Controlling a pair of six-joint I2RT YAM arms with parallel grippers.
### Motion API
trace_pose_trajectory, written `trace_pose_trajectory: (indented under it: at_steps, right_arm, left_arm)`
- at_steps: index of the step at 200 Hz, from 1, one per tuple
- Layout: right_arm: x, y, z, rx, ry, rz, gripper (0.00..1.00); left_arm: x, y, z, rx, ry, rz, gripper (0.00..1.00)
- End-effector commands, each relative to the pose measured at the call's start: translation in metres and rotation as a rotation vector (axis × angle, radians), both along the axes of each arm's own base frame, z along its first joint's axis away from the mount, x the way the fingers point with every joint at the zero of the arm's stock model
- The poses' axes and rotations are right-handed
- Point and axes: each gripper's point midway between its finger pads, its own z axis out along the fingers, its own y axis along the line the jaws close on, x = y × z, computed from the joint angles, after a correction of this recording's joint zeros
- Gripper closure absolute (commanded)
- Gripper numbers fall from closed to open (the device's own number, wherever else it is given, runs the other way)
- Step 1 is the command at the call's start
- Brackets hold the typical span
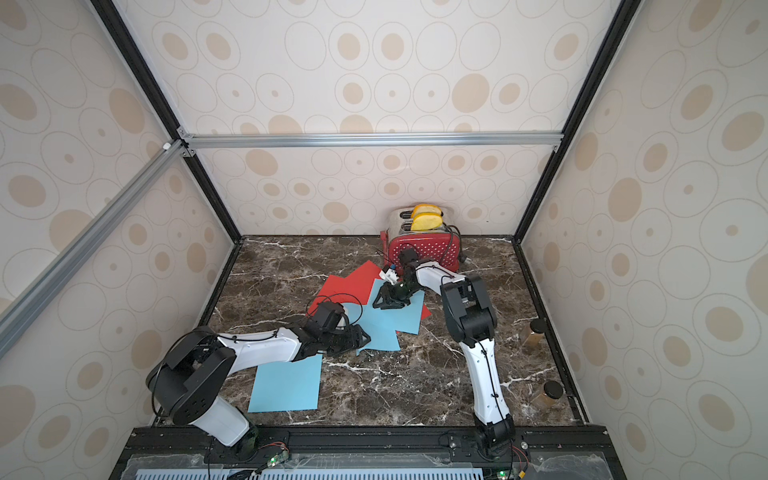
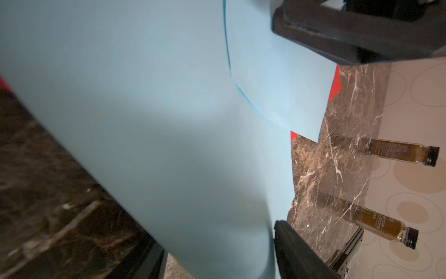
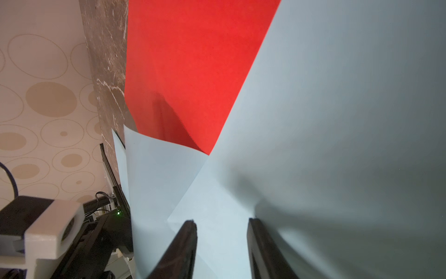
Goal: Sort the scattered colored papers by color
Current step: Pick up the colored paper from the center of the board.
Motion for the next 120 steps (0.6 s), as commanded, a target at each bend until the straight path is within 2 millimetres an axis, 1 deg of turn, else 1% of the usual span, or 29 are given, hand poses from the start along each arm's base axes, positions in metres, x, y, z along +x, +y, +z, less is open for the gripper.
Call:
trace_pose_trajectory:
  at_steps: [1,22,39,47,63,89,101,120]
  right_arm:
    - [-0.019,-0.014,-0.037,-0.098,0.083,0.009,0.59]
    - [-0.021,-0.015,-0.038,-0.097,0.085,0.012,0.59]
    - [-0.022,-0.014,-0.038,-0.090,0.088,0.012,0.59]
    - [-0.023,-0.014,-0.037,-0.088,0.091,0.013,0.59]
    - [-0.022,-0.013,-0.036,-0.083,0.089,0.013,0.59]
    - [-0.021,-0.012,-0.036,-0.077,0.090,0.013,0.59]
    - [-0.022,-0.012,-0.035,-0.075,0.093,0.013,0.58]
    - [-0.023,-0.013,-0.036,-0.073,0.097,0.011,0.59]
  left_arm:
    - [0.007,0.013,0.006,0.028,-0.058,0.025,0.29]
    - [0.017,0.030,0.003,0.064,-0.078,0.036,0.29]
    - [0.024,0.038,0.003,0.096,-0.101,0.026,0.29]
    - [0.026,0.040,0.000,0.108,-0.105,0.016,0.29]
    - [0.028,0.037,-0.007,0.105,-0.099,-0.005,0.30]
    - [0.026,0.037,-0.022,0.108,-0.081,-0.008,0.32]
    - [0.025,0.039,-0.025,0.126,-0.091,-0.027,0.32]
    - [0.022,0.040,-0.030,0.124,-0.061,-0.052,0.35]
